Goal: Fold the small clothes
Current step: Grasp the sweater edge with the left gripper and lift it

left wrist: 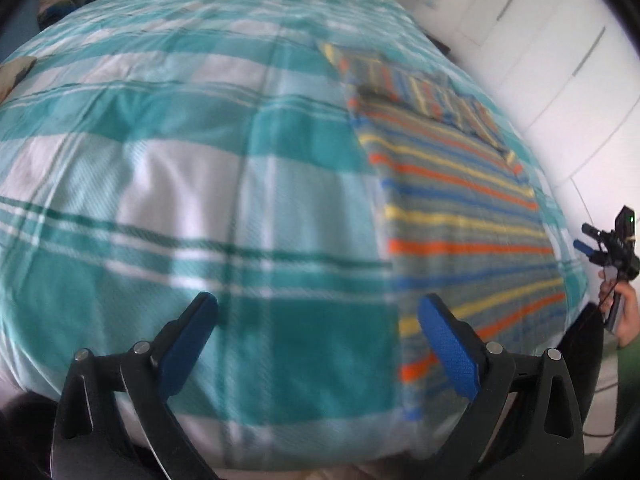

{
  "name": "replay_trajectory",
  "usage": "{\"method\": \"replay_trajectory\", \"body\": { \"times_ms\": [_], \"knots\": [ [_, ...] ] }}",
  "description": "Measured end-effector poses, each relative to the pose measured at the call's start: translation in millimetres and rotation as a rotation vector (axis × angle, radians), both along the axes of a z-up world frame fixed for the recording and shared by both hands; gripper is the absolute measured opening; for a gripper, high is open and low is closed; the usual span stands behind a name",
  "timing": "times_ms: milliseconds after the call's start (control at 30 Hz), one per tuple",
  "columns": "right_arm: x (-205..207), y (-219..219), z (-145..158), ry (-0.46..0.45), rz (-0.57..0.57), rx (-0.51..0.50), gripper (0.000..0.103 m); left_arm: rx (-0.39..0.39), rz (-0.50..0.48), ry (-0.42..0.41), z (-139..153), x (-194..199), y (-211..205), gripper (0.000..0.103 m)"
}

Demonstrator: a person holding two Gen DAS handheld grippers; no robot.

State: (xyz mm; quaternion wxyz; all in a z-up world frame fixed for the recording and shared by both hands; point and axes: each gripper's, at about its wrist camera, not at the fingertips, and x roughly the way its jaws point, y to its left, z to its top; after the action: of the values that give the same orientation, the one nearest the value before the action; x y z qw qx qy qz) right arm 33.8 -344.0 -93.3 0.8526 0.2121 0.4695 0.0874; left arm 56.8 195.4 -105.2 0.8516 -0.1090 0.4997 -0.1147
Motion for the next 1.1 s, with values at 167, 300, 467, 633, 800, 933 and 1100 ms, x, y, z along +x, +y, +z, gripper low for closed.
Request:
{"method": "replay_trajectory", "body": {
  "times_ms": [167, 300, 467, 633, 800, 933, 1100],
  "knots": [
    [-45, 30, -23, 0.144, 0.089, 0.046, 0.096, -0.026, -0.068, 0.031, -6, -30, -39, 0.077],
    [-67, 67, -40, 0.217, 0.202, -0.014, 0.085, 0.035, -0.14, 0.063, -6, -44, -67, 0.048],
    [-71, 106, -57, 0.278, 0.332, -0.172, 0.023, 0.054, -0.164, 0.108, -7, -47, -77, 0.005],
    [-61, 107, -23, 0.208, 0.337, -0.055, 0.005, -0.129, -0.102, 0.07, 20, -36, -44, 0.004],
    [-7, 100, 24, 0.015, 0.281, 0.019, 0.005, -0.227, -0.044, -0.064, 55, 22, -23, 0.004],
    [69, 91, 40, -0.099, 0.201, 0.028, 0.005, -0.231, -0.014, -0.13, 63, 101, -19, 0.004],
    [177, 81, 38, -0.145, 0.108, 0.034, 0.005, -0.221, 0.05, -0.097, 51, 219, -23, 0.004]
  ]
}}
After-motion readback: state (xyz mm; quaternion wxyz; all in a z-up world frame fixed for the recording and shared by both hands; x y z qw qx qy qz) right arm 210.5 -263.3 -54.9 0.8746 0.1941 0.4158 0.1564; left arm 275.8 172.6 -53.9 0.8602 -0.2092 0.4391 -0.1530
